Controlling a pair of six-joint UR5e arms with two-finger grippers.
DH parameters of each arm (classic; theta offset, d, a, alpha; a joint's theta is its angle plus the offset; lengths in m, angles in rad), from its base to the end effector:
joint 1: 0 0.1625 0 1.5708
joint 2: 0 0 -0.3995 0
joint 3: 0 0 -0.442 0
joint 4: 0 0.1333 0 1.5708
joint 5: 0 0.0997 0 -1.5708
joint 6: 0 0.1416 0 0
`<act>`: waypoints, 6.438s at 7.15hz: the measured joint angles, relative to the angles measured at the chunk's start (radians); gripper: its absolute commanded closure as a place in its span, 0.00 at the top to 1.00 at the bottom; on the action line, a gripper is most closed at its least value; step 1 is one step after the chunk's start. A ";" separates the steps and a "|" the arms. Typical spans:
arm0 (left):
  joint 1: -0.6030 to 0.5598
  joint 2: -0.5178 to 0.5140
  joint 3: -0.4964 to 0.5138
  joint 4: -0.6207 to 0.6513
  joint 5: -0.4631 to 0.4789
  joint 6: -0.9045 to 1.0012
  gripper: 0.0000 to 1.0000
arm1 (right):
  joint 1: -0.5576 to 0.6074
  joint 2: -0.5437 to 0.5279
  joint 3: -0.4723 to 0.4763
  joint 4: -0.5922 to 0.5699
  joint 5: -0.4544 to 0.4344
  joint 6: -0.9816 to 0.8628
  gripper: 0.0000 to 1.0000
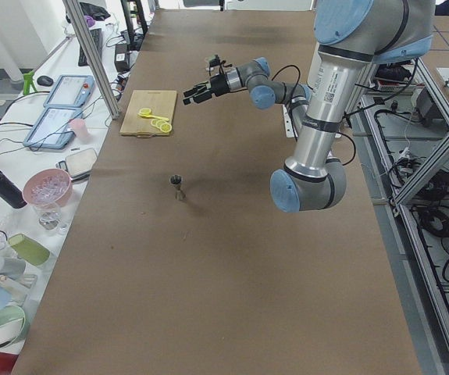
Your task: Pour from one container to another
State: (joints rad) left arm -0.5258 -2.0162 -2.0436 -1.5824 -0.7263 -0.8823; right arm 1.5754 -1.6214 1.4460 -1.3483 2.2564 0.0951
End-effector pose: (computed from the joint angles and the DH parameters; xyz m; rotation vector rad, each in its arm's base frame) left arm 0.3777 -0.4957 0.1482 1.1343 0.2694 -0.2482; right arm 0.0460 -0.5196 0.7434 0.0142 -0.6870 0.0796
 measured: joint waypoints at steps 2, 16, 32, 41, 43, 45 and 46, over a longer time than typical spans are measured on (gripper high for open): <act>-0.180 -0.047 0.092 -0.132 -0.329 0.298 1.00 | 0.000 0.000 -0.002 0.000 0.001 0.000 1.00; -1.007 0.325 0.657 -0.236 -1.597 0.529 1.00 | 0.000 -0.001 -0.007 0.000 0.013 0.000 1.00; -1.013 0.431 0.428 -0.006 -1.636 0.505 1.00 | 0.000 -0.002 0.000 0.001 0.025 -0.002 1.00; -1.011 0.451 0.421 -0.006 -1.636 0.505 1.00 | 0.000 -0.002 -0.005 0.000 0.033 0.000 1.00; -1.010 0.460 0.409 -0.006 -1.637 0.505 1.00 | 0.000 -0.010 -0.005 0.000 0.059 -0.003 1.00; -1.010 0.462 0.406 -0.005 -1.639 0.504 1.00 | 0.000 -0.020 -0.005 0.001 0.079 -0.007 1.00; -1.010 0.462 0.406 -0.004 -1.643 0.505 1.00 | 0.000 -0.021 -0.004 0.001 0.081 -0.007 1.00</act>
State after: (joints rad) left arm -1.5356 -1.5540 -1.6377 -1.5868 -2.3695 -0.3777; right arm 1.5757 -1.6422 1.4418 -1.3469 2.3377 0.0878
